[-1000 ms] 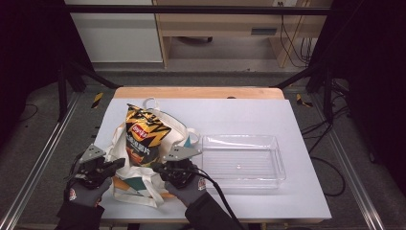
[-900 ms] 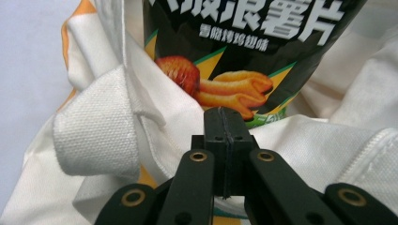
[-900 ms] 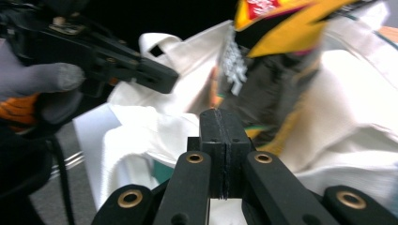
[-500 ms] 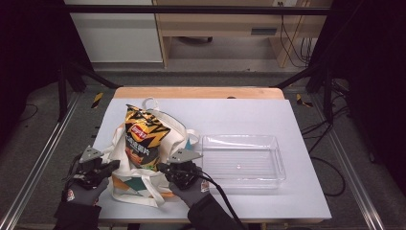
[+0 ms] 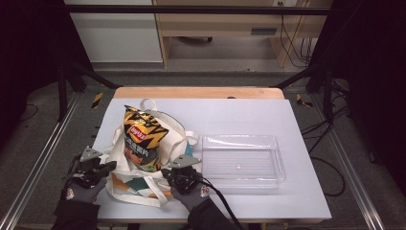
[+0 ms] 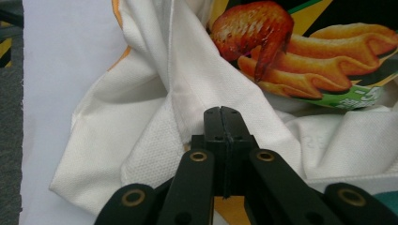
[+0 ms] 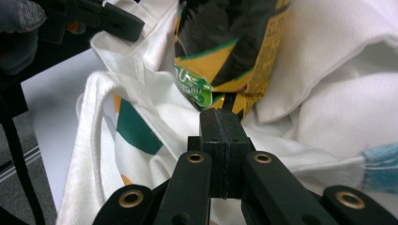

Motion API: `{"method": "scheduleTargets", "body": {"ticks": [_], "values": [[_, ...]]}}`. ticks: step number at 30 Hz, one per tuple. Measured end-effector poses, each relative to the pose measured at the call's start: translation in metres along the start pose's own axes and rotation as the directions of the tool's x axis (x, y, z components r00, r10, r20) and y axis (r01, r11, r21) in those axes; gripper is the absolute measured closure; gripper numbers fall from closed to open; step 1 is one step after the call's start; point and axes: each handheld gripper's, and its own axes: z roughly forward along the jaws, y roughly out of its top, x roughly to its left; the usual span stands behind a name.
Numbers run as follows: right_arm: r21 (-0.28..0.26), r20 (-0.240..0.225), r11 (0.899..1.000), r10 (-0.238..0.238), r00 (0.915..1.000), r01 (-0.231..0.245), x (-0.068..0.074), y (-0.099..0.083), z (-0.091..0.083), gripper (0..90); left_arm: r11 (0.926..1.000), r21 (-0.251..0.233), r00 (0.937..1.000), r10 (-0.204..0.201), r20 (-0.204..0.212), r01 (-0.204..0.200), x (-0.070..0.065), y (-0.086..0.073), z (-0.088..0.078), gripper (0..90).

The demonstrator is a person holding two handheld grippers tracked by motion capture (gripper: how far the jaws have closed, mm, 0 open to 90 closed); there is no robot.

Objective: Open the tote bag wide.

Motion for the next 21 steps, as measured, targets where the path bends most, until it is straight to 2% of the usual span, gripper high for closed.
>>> {"method": "scheduleTargets", "body": {"ticks": [11, 17, 21], "values": [[0.001, 0.033, 1.0, 0.031, 0.999, -0.031, -0.002, -0.013, 0.005, 90.0, 0.9998, 0.012, 0.9997, 0.015, -0.022, -0.014, 0.004, -0.002, 0.007, 89.8], [0.0, 0.063, 1.0, 0.029, 0.9976, -0.029, -0.002, -0.017, 0.006, 90.0, 0.9998, -0.006, 0.9991, 0.018, -0.038, -0.018, 0.005, -0.002, 0.007, 89.8], [0.0, 0.067, 0.999, 0.046, 0.9967, -0.046, -0.003, -0.022, 0.007, 90.0, 0.9998, -0.004, 0.9989, 0.022, -0.043, -0.022, 0.008, -0.003, 0.009, 89.8]]}}
